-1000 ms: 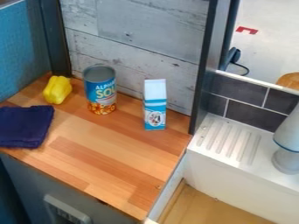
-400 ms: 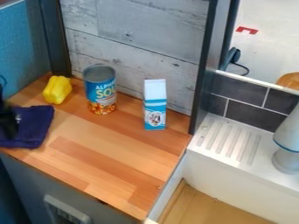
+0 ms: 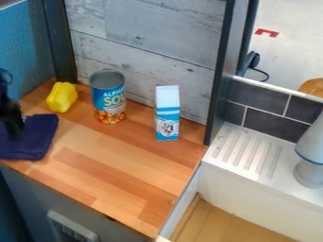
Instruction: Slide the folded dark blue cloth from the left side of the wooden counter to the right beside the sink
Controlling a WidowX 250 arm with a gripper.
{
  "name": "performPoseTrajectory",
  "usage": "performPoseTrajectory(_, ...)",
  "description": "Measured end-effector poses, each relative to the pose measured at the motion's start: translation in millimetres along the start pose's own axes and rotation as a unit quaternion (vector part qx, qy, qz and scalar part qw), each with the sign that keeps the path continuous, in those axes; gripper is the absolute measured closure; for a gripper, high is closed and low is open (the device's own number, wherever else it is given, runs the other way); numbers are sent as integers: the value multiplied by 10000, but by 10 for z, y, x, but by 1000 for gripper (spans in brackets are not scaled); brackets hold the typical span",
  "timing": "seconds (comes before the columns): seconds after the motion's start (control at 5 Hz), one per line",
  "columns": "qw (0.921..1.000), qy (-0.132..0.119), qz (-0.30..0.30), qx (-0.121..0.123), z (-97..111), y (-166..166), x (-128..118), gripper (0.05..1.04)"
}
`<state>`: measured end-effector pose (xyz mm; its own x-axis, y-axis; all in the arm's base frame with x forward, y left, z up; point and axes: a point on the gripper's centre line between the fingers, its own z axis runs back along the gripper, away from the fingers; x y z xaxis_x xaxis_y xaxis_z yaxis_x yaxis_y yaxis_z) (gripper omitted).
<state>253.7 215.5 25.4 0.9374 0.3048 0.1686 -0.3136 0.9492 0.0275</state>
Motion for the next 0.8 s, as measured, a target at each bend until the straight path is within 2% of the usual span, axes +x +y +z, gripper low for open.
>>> performPoseTrajectory(0.4, 10000, -11, -12, 14, -132, 69, 128, 83)
performPoseTrajectory(0.8, 9998, 193, 2, 14, -320, 89, 103, 83)
